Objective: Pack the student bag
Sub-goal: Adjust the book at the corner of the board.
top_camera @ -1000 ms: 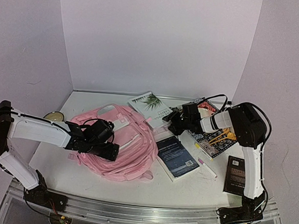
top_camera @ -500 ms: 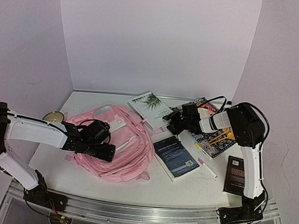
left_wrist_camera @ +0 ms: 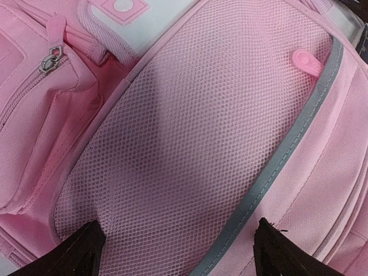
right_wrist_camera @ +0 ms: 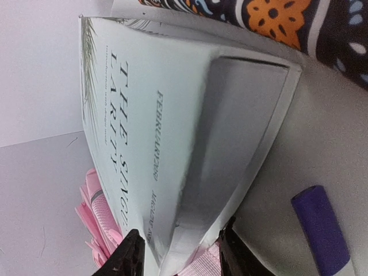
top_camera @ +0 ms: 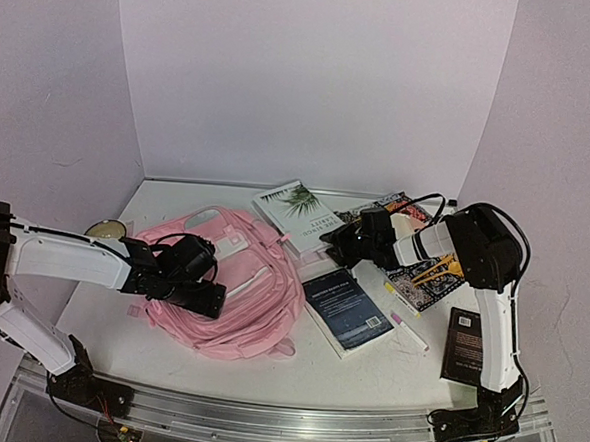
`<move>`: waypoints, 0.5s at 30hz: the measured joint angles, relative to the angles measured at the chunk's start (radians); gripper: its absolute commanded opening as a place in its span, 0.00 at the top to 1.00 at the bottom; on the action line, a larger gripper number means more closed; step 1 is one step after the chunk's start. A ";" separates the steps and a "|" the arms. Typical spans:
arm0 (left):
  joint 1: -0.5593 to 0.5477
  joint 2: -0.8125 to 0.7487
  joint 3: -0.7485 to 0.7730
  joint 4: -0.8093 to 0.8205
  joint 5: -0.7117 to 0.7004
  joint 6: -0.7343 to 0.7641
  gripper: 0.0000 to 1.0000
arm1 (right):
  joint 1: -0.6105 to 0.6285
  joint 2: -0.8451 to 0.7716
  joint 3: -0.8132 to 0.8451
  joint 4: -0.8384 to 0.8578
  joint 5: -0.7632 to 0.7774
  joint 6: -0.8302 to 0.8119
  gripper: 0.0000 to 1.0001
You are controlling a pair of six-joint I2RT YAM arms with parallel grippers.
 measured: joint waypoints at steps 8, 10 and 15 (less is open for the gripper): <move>0.000 0.000 0.016 -0.021 0.000 0.000 0.08 | 0.000 0.000 -0.008 0.026 -0.022 0.026 0.62; 0.000 -0.001 0.018 -0.025 0.001 0.000 0.08 | 0.000 0.000 -0.008 0.032 -0.023 0.033 0.66; 0.000 -0.002 0.019 -0.025 0.001 0.000 0.08 | 0.000 0.000 -0.008 0.040 -0.028 0.049 0.75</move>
